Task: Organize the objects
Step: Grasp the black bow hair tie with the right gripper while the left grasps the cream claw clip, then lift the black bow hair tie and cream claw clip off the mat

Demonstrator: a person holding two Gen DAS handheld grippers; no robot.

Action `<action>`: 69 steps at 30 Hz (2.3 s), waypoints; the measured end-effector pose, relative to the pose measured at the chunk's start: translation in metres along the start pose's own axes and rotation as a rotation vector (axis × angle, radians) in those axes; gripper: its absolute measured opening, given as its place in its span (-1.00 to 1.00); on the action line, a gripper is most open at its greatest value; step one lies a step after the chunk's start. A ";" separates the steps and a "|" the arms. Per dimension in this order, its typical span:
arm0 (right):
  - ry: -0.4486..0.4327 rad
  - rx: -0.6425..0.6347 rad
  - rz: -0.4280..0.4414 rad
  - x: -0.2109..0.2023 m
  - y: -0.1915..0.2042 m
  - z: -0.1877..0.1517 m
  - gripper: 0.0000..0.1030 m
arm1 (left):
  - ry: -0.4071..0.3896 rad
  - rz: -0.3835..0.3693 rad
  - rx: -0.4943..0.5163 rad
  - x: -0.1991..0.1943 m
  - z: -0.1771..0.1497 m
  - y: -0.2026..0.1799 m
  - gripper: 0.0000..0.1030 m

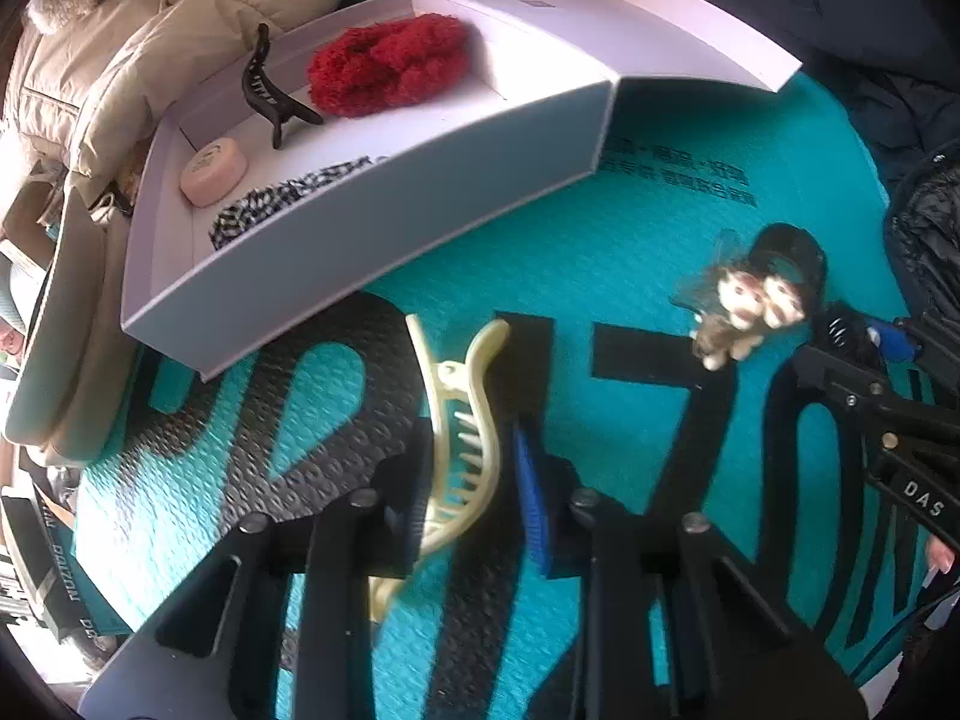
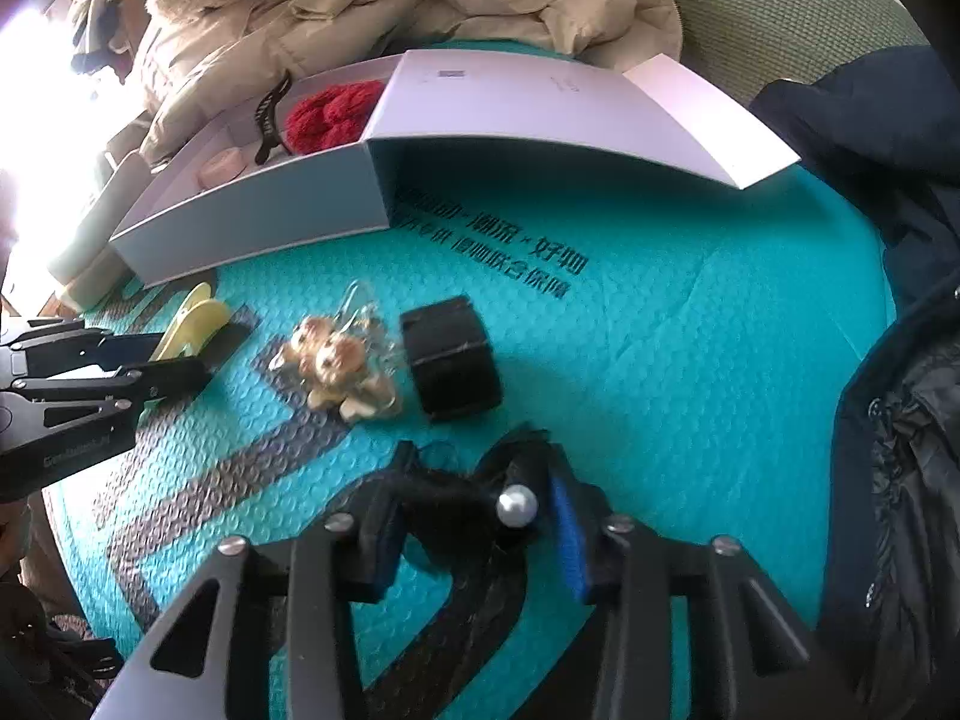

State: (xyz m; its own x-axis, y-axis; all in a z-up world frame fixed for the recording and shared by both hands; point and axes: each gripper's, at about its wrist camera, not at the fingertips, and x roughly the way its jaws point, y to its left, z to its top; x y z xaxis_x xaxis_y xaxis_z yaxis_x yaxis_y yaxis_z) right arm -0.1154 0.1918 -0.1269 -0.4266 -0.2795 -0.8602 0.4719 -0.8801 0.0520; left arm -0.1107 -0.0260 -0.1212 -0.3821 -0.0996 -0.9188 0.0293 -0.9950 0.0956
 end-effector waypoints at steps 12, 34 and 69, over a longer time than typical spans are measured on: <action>-0.011 -0.031 0.024 -0.021 0.014 -0.034 -0.27 | 0.014 -0.154 0.000 -0.017 -0.031 -0.027 -0.61; -0.115 0.100 0.022 -0.044 0.002 -0.077 0.43 | -0.017 -0.161 0.084 -0.035 -0.061 -0.066 -0.60; -0.165 0.032 0.102 -0.051 0.028 -0.047 -0.53 | -0.026 -0.118 0.013 -0.051 -0.055 -0.032 -0.61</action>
State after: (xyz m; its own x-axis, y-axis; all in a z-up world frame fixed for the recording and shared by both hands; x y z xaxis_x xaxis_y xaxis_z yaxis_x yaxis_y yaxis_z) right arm -0.0443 0.1994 -0.1057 -0.4996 -0.4249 -0.7549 0.4953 -0.8551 0.1535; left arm -0.0415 0.0106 -0.0981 -0.4062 0.0188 -0.9136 -0.0294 -0.9995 -0.0075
